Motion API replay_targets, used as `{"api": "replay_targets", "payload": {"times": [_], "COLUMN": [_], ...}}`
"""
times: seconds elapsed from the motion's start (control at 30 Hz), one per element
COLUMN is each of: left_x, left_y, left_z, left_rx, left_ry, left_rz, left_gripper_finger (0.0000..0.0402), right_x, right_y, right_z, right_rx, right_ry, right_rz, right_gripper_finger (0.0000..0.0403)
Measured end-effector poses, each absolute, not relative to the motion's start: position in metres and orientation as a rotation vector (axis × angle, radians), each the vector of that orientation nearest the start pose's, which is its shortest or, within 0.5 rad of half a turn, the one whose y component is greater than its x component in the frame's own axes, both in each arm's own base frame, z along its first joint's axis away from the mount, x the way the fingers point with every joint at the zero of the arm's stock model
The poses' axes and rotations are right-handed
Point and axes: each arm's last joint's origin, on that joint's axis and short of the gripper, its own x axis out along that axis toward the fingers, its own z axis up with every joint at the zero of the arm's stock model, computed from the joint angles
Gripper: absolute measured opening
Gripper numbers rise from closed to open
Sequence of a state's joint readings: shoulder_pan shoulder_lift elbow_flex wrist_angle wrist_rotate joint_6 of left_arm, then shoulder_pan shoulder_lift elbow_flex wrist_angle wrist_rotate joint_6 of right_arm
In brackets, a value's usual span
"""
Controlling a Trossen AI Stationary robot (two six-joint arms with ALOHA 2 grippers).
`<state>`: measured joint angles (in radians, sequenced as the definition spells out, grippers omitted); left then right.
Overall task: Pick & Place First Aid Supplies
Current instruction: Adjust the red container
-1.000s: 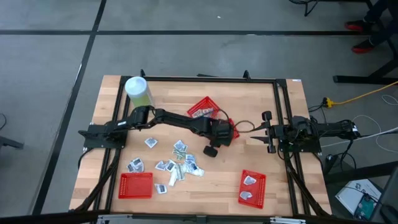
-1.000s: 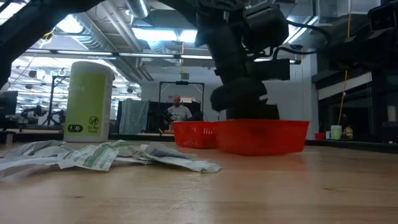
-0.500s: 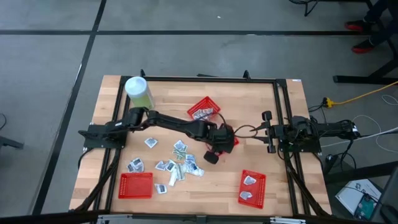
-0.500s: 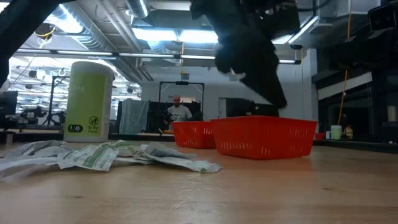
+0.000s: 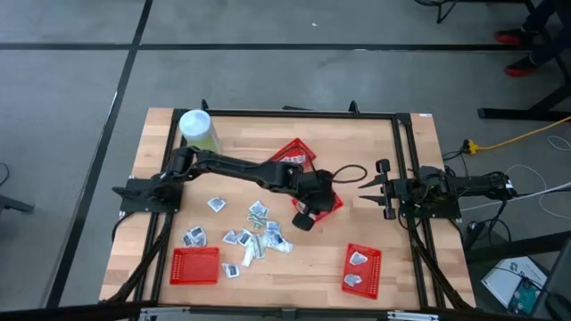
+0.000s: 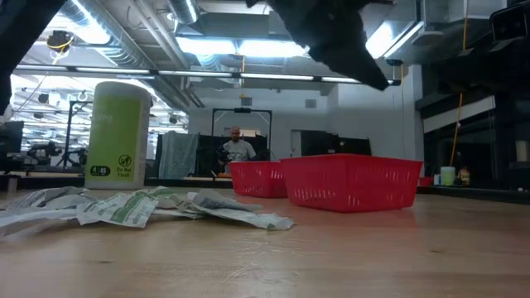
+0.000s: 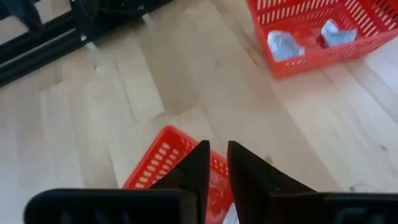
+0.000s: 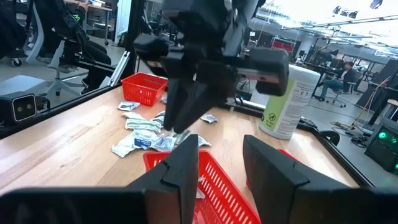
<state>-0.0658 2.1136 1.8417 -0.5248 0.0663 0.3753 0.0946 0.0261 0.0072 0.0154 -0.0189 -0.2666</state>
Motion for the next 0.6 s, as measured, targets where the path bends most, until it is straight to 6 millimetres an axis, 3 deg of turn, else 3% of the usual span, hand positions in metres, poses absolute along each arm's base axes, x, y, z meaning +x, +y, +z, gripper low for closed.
{"api": "replay_targets", "payload": {"times": [0.13, 0.27, 0.43, 0.6], "left_x": [0.463, 0.437, 0.400, 0.366], "left_y": [-0.030, -0.025, -0.021, -0.019], "left_z": [0.241, 0.233, 0.240, 0.239], "left_rx": [0.353, 0.316, 0.294, 0.293], "left_ry": [0.724, 0.664, 0.552, 0.547], "left_rz": [-0.208, -0.177, -0.106, -0.038], "left_gripper_finger": [0.0040, 0.0033, 0.0032, 0.0035], "right_x": [0.098, 0.098, 0.098, 0.098], "right_y": [0.010, 0.010, 0.010, 0.010], "right_z": [0.166, 0.166, 0.165, 0.165], "right_rx": [-0.266, -0.267, -0.266, -0.266], "right_ry": [-0.012, -0.012, -0.012, -0.012], "right_rz": [0.113, 0.113, 0.113, 0.113], "right_gripper_finger": [0.0126, 0.0126, 0.0126, 0.0126]}}
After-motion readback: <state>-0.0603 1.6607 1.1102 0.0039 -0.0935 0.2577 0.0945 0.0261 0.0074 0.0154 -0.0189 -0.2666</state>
